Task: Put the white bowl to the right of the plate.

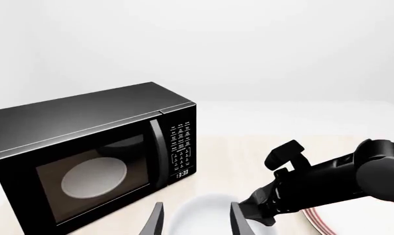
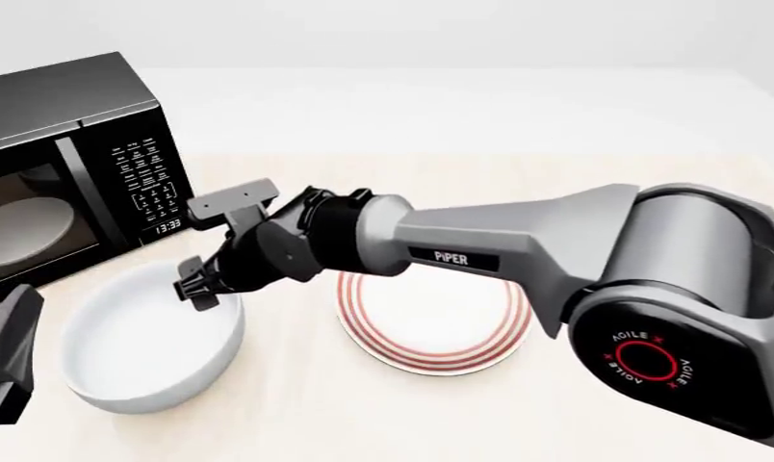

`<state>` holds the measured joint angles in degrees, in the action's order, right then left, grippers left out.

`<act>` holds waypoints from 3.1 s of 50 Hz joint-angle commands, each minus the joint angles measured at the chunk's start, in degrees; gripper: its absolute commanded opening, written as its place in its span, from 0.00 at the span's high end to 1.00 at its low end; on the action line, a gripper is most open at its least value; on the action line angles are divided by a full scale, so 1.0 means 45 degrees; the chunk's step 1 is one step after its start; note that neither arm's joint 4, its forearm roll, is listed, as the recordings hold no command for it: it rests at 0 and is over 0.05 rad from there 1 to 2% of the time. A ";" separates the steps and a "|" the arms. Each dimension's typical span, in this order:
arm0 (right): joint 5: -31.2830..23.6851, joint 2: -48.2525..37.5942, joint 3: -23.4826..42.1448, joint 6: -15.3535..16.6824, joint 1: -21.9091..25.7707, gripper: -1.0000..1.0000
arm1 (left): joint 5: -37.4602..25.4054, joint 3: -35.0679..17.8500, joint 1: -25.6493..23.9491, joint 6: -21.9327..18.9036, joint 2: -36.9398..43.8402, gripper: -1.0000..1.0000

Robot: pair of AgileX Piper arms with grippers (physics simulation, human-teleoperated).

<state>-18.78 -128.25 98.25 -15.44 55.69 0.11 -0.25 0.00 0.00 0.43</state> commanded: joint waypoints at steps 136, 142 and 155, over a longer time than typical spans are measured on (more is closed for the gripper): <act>0.4118 1.2828 -1.2822 0.0129 -1.0074 1.00 | 0.0000 0.0000 0.0000 0.0000 0.0000 0.00; 0.4073 1.3565 -1.3301 0.0310 -1.1063 1.00 | 0.0000 0.0000 0.0000 0.0000 0.0000 0.00; 0.4525 1.3982 -1.4239 0.0254 -1.2449 1.00 | 0.0000 0.0000 0.0000 0.0000 0.0000 0.00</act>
<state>-0.46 -68.00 38.09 -13.68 5.09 0.11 -0.25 0.00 0.00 0.43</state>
